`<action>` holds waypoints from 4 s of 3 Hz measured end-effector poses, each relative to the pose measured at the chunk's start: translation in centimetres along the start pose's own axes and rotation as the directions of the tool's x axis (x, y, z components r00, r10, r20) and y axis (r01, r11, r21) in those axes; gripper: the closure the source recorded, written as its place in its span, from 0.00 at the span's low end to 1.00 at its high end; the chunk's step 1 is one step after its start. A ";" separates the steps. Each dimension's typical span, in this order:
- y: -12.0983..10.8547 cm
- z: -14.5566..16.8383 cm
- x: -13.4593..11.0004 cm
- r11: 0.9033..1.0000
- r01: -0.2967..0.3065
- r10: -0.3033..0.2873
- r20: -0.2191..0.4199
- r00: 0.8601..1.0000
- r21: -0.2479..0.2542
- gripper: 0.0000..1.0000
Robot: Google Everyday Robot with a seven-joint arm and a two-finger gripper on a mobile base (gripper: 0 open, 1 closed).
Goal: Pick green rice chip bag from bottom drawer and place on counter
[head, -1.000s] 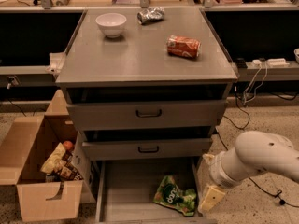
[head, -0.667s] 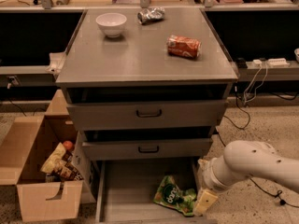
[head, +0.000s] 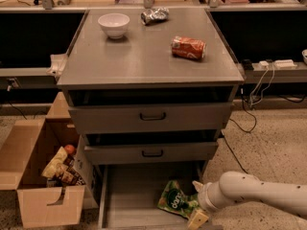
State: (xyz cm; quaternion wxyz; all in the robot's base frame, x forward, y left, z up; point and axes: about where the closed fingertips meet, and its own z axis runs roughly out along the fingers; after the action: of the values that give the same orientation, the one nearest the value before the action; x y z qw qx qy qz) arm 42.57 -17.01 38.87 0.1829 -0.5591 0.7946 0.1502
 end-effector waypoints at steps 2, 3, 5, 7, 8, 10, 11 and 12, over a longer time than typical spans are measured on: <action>-1.8 9.7 2.4 0.990 -0.077 0.096 0.166 0.981 -0.118 0.00; -3.6 11.7 3.3 0.988 -0.112 0.131 0.187 0.974 -0.108 0.00; -5.3 14.1 4.0 0.991 -0.087 0.108 0.219 0.970 -0.100 0.00; -8.3 18.7 4.8 0.994 -0.072 0.091 0.240 0.966 -0.085 0.00; -10.1 20.3 5.8 0.994 -0.094 0.107 0.256 0.961 -0.063 0.00; -12.3 24.2 6.9 0.989 -0.125 0.144 0.285 0.948 -0.085 0.41; -12.7 25.1 6.7 0.985 -0.123 0.156 0.328 0.932 -0.119 0.65; -12.2 20.1 3.7 0.991 -0.025 0.084 0.477 0.875 -0.128 0.96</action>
Offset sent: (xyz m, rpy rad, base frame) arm 0.0699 0.0200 -0.1745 0.3410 0.1182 -0.0709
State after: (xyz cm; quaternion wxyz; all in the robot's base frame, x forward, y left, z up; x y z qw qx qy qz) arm 55.43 -15.26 18.94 0.3369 -0.4915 0.7293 0.3361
